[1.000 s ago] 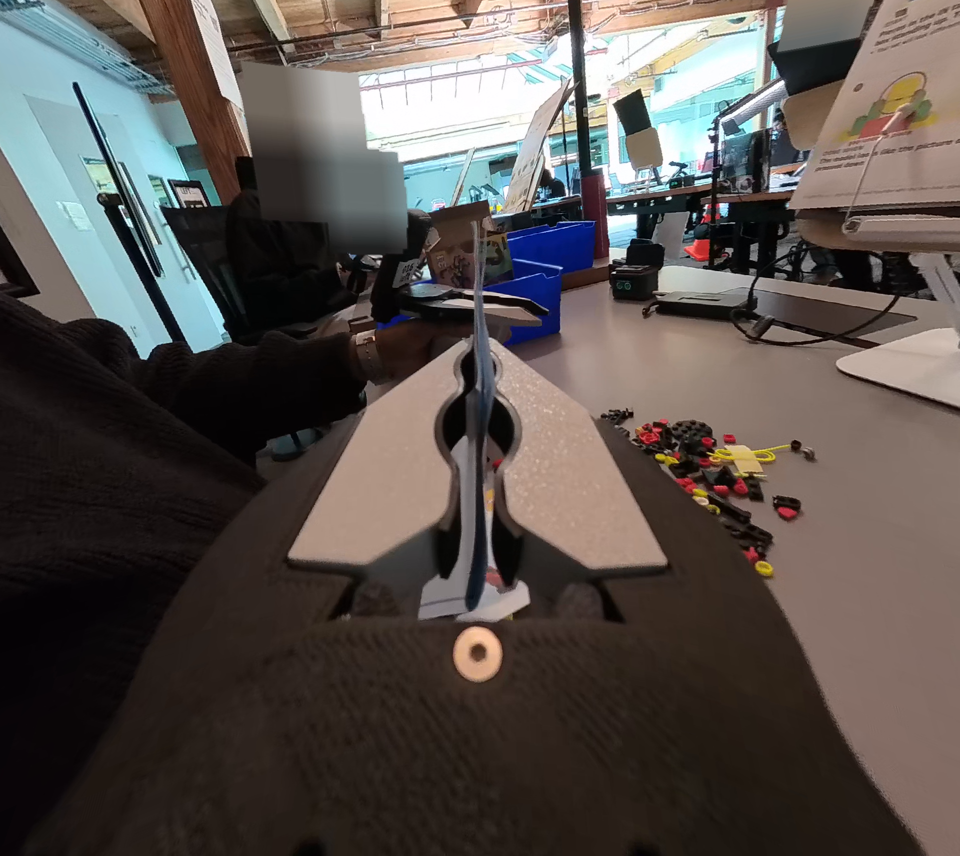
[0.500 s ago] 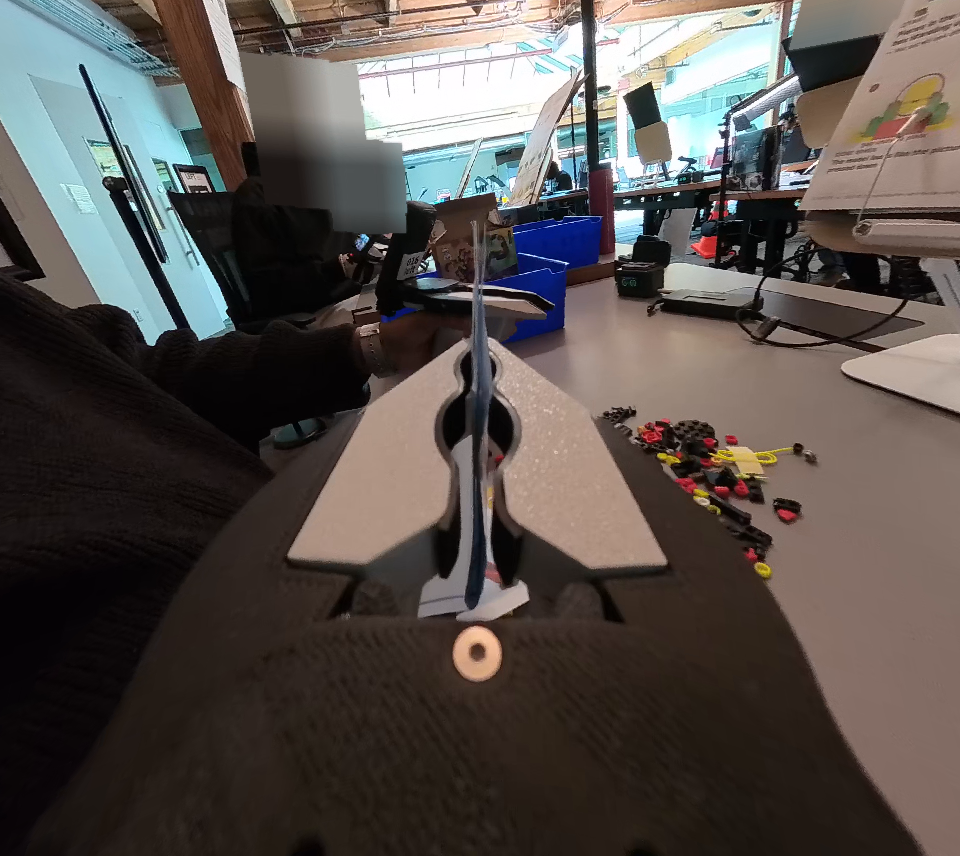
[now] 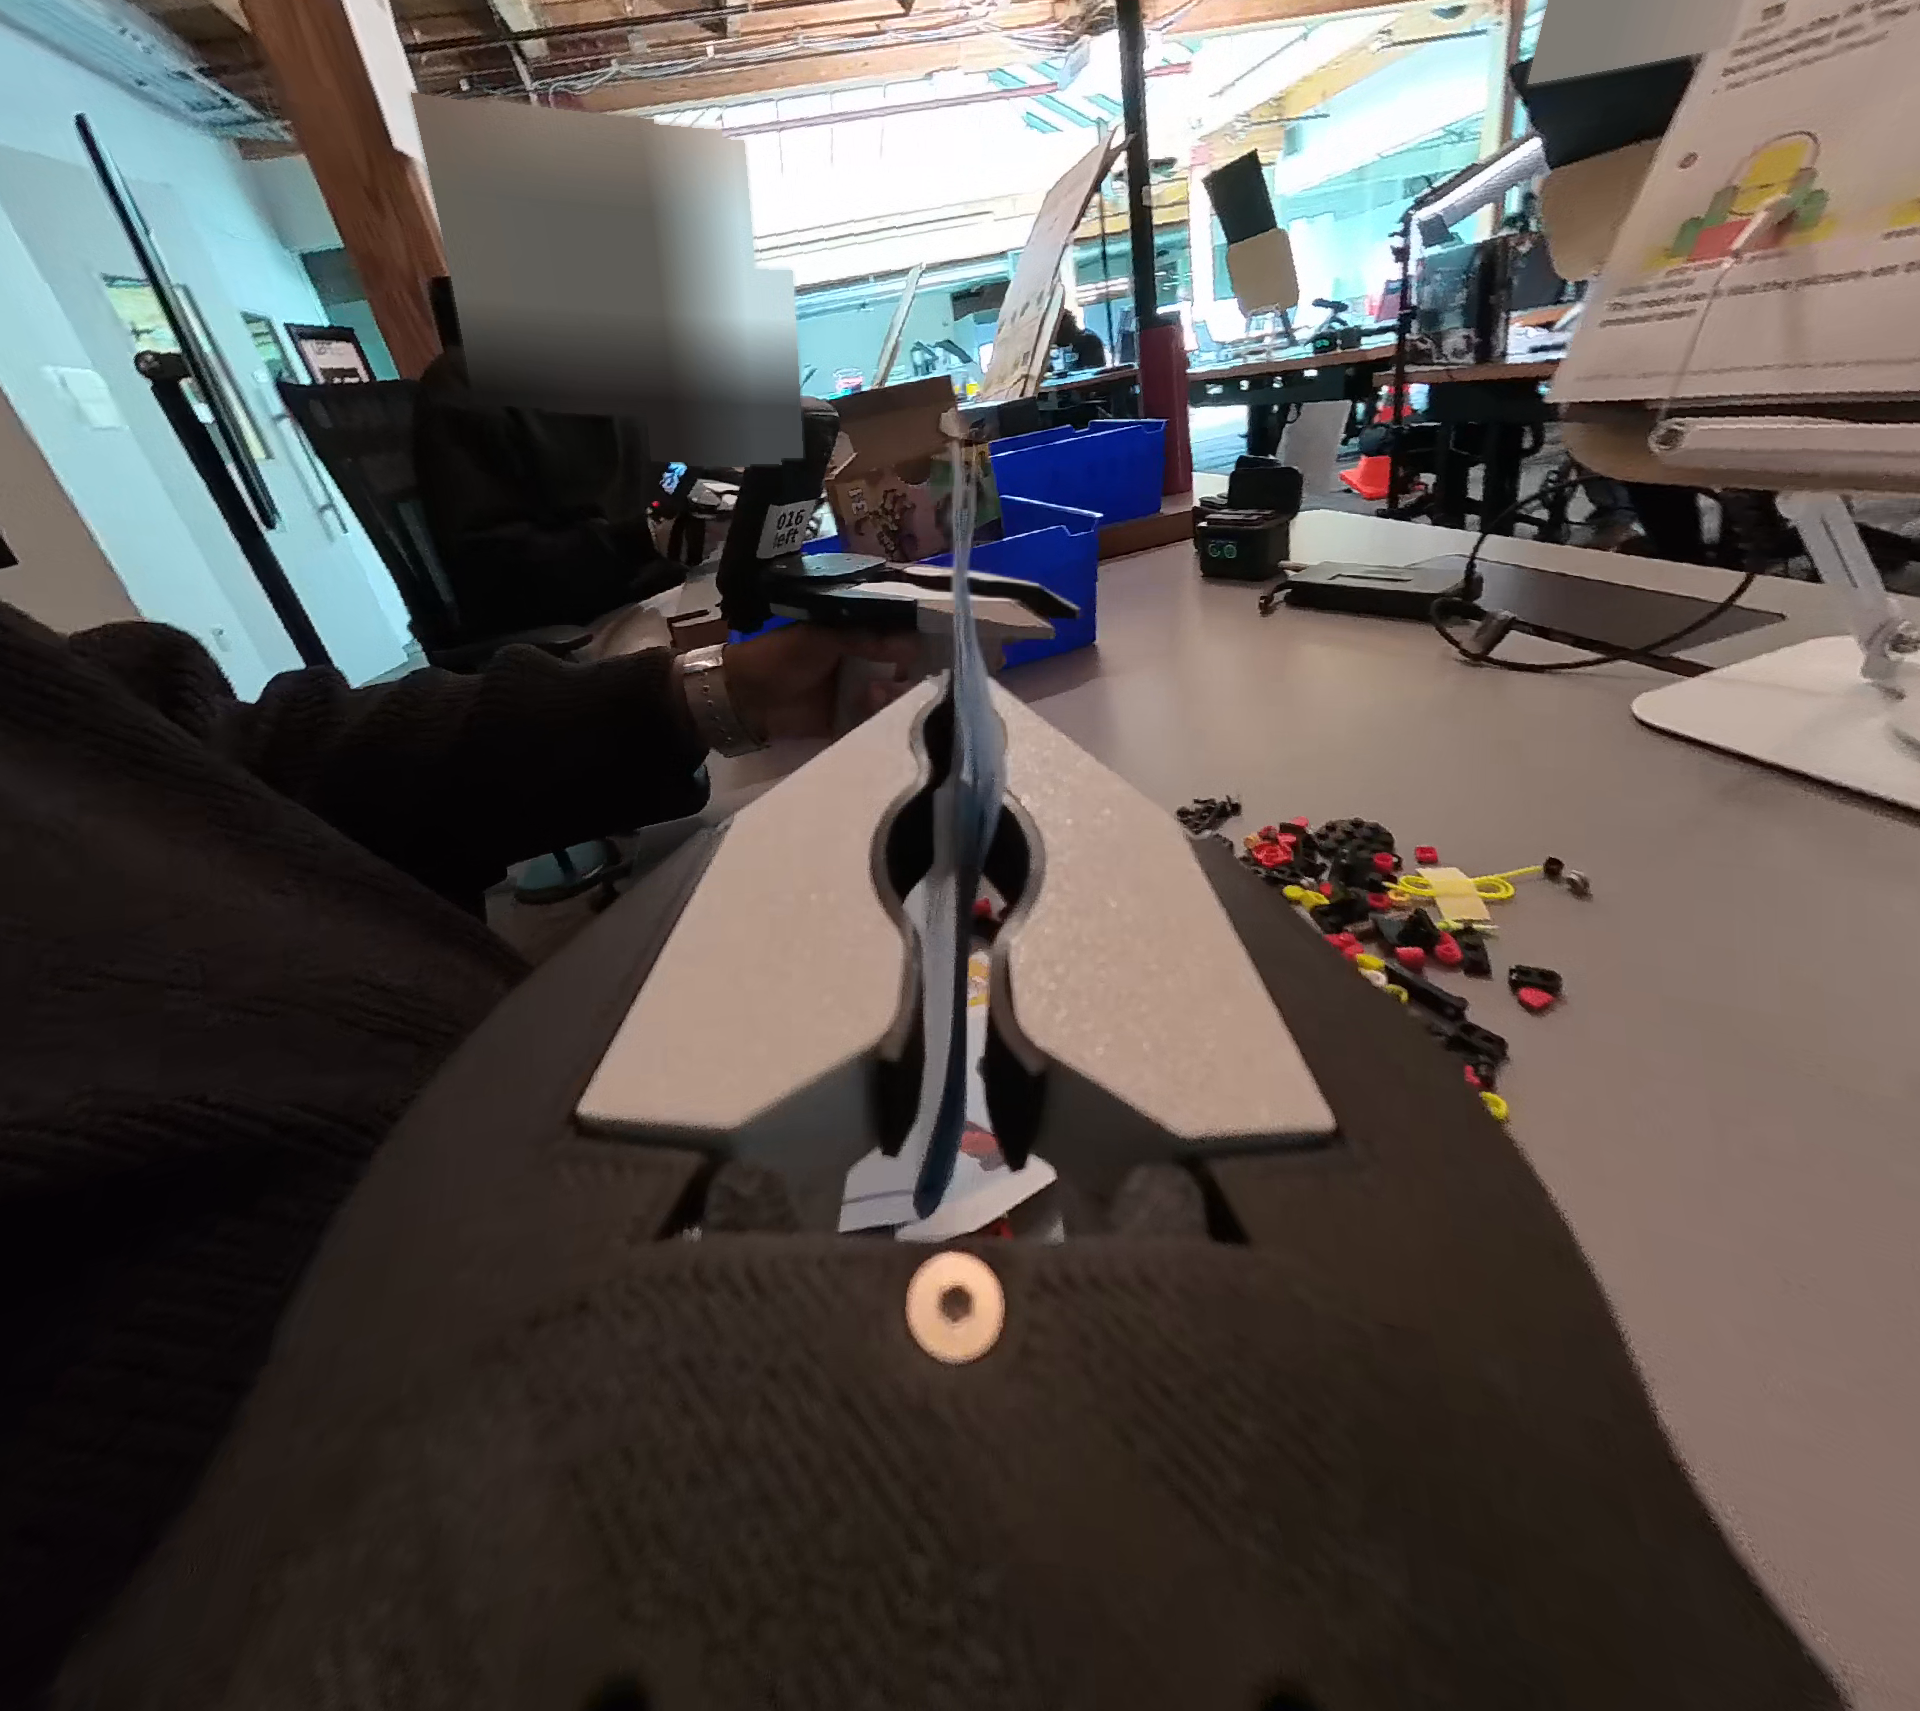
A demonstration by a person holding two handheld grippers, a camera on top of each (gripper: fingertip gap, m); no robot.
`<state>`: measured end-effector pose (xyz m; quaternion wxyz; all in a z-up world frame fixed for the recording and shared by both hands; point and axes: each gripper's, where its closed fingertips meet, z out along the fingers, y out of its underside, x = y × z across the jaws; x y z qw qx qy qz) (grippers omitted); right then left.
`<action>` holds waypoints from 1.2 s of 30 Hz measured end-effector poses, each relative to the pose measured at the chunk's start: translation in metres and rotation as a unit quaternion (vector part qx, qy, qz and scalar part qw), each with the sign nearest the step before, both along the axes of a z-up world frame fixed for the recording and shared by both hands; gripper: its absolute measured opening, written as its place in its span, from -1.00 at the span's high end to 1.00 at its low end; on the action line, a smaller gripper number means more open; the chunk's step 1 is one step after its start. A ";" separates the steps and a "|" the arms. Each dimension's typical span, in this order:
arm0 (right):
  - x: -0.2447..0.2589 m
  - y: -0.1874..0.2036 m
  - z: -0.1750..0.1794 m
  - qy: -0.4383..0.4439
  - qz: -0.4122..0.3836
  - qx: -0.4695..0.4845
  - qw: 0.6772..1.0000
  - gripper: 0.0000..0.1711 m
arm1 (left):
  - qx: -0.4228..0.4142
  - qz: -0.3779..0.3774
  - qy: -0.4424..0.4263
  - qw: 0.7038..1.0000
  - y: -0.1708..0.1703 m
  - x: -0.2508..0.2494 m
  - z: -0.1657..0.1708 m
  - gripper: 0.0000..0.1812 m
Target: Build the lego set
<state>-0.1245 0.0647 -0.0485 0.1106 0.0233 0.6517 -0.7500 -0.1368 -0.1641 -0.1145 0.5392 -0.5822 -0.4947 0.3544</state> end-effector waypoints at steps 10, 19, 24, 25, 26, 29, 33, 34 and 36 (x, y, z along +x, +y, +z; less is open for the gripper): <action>-0.021 0.001 -0.002 -0.021 -0.053 0.008 0.998 1.00 | -0.023 -0.123 -0.026 0.992 0.056 0.011 -0.013 0.58; 0.001 0.001 0.012 -0.023 -0.009 -0.024 0.999 1.00 | 0.027 -0.266 -0.051 0.962 0.163 0.029 0.002 0.26; 0.020 0.001 0.026 -0.032 0.011 -0.045 0.998 1.00 | -0.007 -0.292 -0.063 0.954 0.189 0.036 -0.009 0.19; 0.022 0.000 0.027 -0.031 0.011 -0.048 0.998 1.00 | -0.003 -0.302 -0.061 0.951 0.193 0.039 -0.009 0.22; 0.024 0.000 0.027 -0.030 0.011 -0.050 0.998 1.00 | 0.002 -0.312 -0.062 0.948 0.196 0.042 -0.008 0.24; 0.027 0.000 0.030 -0.026 0.014 -0.056 0.998 1.00 | 0.009 -0.352 -0.065 0.934 0.202 0.052 -0.010 0.72; 0.019 0.004 0.030 -0.004 -0.008 -0.053 0.999 1.00 | 0.041 -0.379 -0.061 0.922 0.198 0.059 -0.004 0.89; 0.014 0.006 0.032 -0.007 -0.018 -0.059 0.998 1.00 | 0.048 -0.389 -0.068 0.917 0.197 0.062 -0.006 0.85; 0.003 0.013 0.041 -0.029 -0.038 -0.082 0.996 1.00 | 0.039 -0.391 -0.092 0.915 0.191 0.063 -0.018 0.77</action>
